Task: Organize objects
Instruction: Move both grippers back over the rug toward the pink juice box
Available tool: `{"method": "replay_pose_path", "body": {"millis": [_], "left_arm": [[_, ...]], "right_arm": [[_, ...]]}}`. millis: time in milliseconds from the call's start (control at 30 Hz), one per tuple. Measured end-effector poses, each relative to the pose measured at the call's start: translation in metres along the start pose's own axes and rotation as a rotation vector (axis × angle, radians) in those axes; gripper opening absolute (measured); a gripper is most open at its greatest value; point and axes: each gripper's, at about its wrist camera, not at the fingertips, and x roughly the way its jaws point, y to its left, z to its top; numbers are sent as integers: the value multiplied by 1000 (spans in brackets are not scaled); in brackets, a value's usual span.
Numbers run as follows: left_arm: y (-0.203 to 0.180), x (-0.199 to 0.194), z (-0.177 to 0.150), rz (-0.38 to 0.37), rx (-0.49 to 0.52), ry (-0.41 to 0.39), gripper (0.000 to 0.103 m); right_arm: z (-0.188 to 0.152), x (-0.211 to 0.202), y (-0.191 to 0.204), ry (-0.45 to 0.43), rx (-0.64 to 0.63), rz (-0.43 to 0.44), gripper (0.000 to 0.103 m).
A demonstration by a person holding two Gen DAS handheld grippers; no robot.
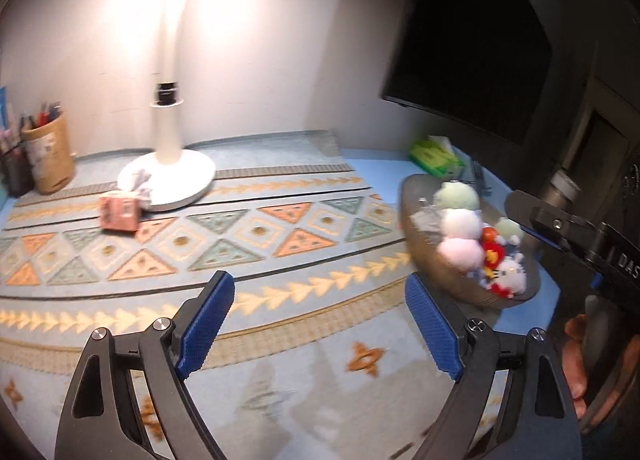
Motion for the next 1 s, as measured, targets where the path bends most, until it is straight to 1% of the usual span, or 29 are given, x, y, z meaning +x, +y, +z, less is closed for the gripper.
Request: {"method": "replay_pose_path", "body": {"millis": [67,133,167,233,300,333,400,433,467,500,533,567,633,700,767,833,1000], "left_arm": [[33,-10,-12,87,-36,3,88],[65,-16,-26,197,-65,9,95],[81,-18,-34,264,-74,16,102],[106,-21,-50,368,-79,10,102],[133,-21,-62,427,-115,24,102],[144,-21,-66,444,-133,39,102],[159,-18,-71,458,-172,62,102],[166,-18,-72,443,-206,75,102],[170,-20,-73,422,-229,68,102],[172,-21,-73,418,-239,58,102],[173,-20,-72,428,-244,62,102],[174,-17,-73,442,-253,84,102],[178,-10,-76,454,-273,137,102],[179,-6,-78,470,-278,164,102],[178,-5,-79,474,-271,173,102],[176,-6,-79,471,-257,162,102],[170,-10,-78,489,-227,136,102]], "right_arm": [[-13,16,31,38,-62,35,87],[-28,36,57,89,-100,69,87],[-35,47,67,113,-111,86,87],[-52,68,88,151,-153,99,87],[-71,93,102,162,-236,68,87],[-81,106,107,182,-258,58,87],[-93,125,109,236,-261,48,87],[-93,128,112,249,-275,23,87],[-91,126,113,223,-287,15,87],[-90,123,111,203,-292,22,90],[-90,124,109,205,-292,22,93],[-91,127,107,221,-284,15,99],[-93,133,106,251,-276,-10,100],[-94,134,108,256,-288,-23,100],[-95,130,111,246,-310,-27,100],[-97,127,117,230,-340,-37,100],[-103,123,127,200,-404,-64,102]]}}
